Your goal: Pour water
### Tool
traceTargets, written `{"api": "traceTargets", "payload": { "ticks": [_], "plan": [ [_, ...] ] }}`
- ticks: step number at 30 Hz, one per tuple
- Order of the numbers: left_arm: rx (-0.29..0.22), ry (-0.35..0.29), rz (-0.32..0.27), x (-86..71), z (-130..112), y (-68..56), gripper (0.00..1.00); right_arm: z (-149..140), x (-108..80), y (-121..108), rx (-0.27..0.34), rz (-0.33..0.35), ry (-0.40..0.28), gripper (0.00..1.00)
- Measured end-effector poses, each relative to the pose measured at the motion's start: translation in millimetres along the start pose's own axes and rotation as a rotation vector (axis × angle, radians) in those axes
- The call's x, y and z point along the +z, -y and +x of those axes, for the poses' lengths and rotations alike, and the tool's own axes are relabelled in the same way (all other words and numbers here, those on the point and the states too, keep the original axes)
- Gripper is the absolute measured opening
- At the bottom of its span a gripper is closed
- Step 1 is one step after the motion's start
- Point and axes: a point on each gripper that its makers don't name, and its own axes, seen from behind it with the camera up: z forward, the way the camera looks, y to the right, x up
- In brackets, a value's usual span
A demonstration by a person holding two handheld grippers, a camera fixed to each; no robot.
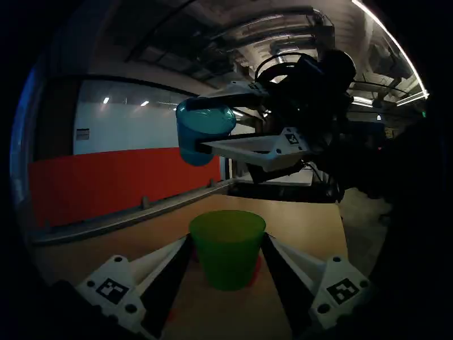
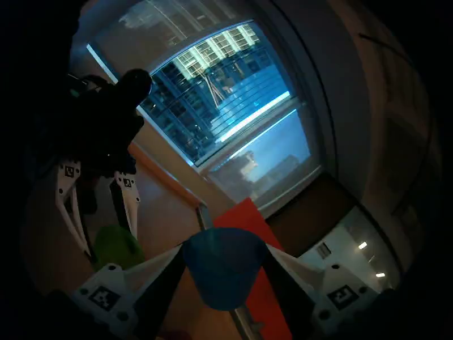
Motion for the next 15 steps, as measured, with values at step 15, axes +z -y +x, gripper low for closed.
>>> {"api": "traceTargets", "payload": {
  "ticks": [15],
  "plan": [
    [-0.010,-0.013,0.006,7.5,8.2,10.5,0.85,-3.2,9.4,-10.7,-0.120,-0.011,0.025,0.91]
  ]
}}
